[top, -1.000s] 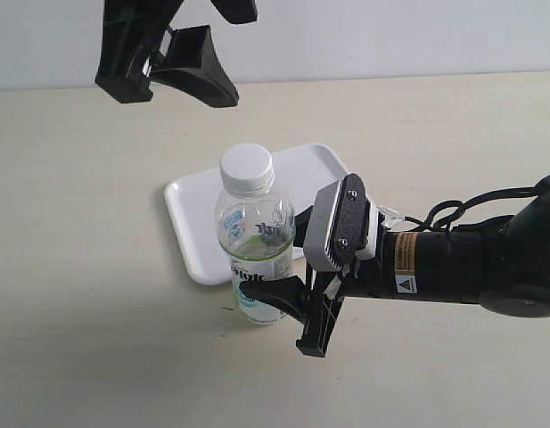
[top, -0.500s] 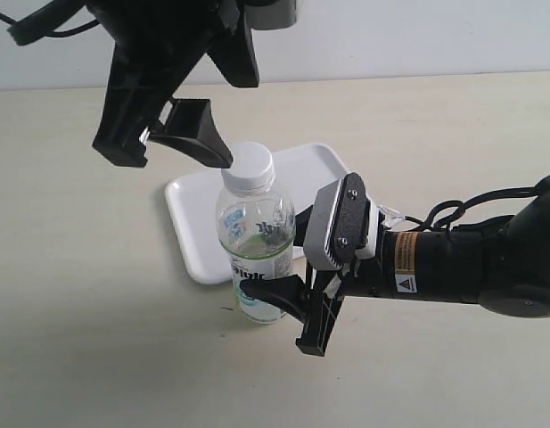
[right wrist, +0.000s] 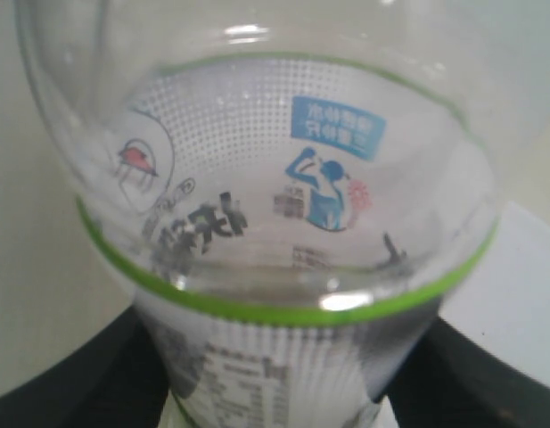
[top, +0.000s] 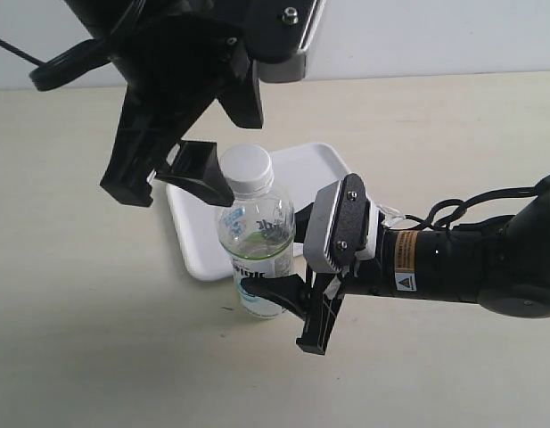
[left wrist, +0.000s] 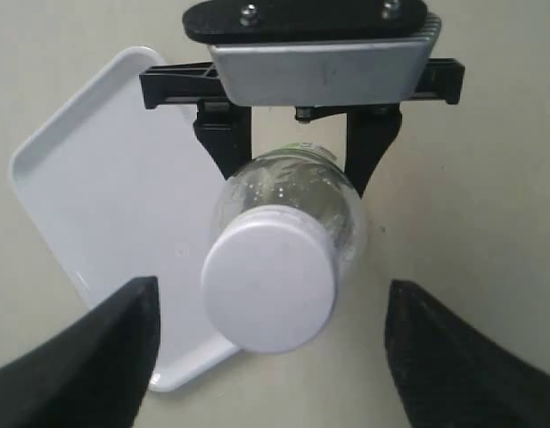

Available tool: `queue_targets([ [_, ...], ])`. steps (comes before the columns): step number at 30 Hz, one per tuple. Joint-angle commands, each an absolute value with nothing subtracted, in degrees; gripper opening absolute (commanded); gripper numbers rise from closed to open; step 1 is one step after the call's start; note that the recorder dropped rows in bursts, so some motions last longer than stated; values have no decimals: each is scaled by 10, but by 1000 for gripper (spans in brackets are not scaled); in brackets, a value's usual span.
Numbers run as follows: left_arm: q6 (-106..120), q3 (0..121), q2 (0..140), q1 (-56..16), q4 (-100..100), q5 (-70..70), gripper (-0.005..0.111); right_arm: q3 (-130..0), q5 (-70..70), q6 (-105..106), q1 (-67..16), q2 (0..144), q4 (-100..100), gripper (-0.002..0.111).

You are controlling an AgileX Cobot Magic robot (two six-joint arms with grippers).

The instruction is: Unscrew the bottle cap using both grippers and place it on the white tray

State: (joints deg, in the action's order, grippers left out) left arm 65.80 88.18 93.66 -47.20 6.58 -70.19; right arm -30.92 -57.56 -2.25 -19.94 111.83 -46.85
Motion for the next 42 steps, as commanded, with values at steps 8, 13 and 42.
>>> queue_targets([
  [8, 657, 875, 936, -474, 85, -700, 69, -308, -553, -11, -200, 1120, -464, 0],
  [13, 657, 875, 939, -474, 87, -700, 69, -308, -553, -11, -200, 1120, -464, 0],
  [42, 653, 875, 955, -474, 88, -700, 7, -308, -553, -16, -200, 1120, -464, 0],
])
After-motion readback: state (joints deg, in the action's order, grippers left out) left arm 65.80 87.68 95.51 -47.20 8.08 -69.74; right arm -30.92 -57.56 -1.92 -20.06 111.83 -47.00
